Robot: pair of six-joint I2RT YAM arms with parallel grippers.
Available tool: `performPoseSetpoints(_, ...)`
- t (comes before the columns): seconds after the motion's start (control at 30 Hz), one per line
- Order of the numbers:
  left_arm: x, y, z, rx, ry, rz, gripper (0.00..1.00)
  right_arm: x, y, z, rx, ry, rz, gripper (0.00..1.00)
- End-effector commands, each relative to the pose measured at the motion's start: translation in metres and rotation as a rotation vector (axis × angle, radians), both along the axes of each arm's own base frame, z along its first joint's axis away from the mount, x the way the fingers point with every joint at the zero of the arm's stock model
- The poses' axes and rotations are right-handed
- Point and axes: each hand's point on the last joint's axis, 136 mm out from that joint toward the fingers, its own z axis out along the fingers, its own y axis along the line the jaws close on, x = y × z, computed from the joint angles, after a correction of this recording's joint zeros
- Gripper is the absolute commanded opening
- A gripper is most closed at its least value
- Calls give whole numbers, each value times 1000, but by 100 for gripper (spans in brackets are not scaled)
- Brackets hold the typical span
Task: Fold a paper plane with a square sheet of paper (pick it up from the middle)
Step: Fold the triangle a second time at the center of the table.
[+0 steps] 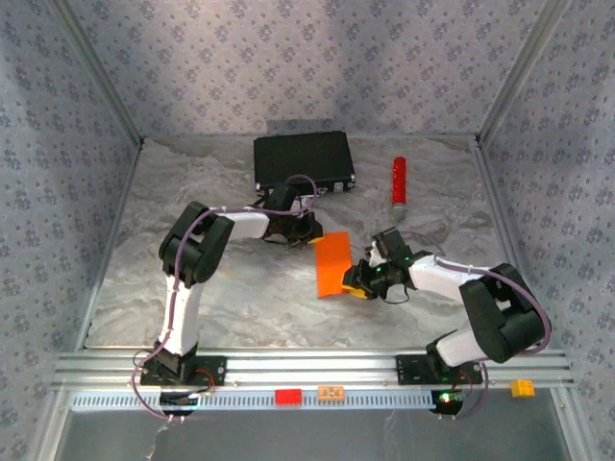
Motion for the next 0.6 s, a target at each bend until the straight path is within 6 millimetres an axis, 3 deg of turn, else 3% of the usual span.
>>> performPoseSetpoints(0.0, -19, 6, -31, 67, 75, -8, 5, 9, 9, 9, 30, -17, -2, 36)
performPoseSetpoints(0.23, -18, 6, -31, 66, 75, -6, 5, 2, 3, 11, 1, -13, -2, 36)
performPoseSetpoints(0.57, -19, 7, -32, 69, 78, -8, 5, 10, 12, 34, 44, -74, 10, 37)
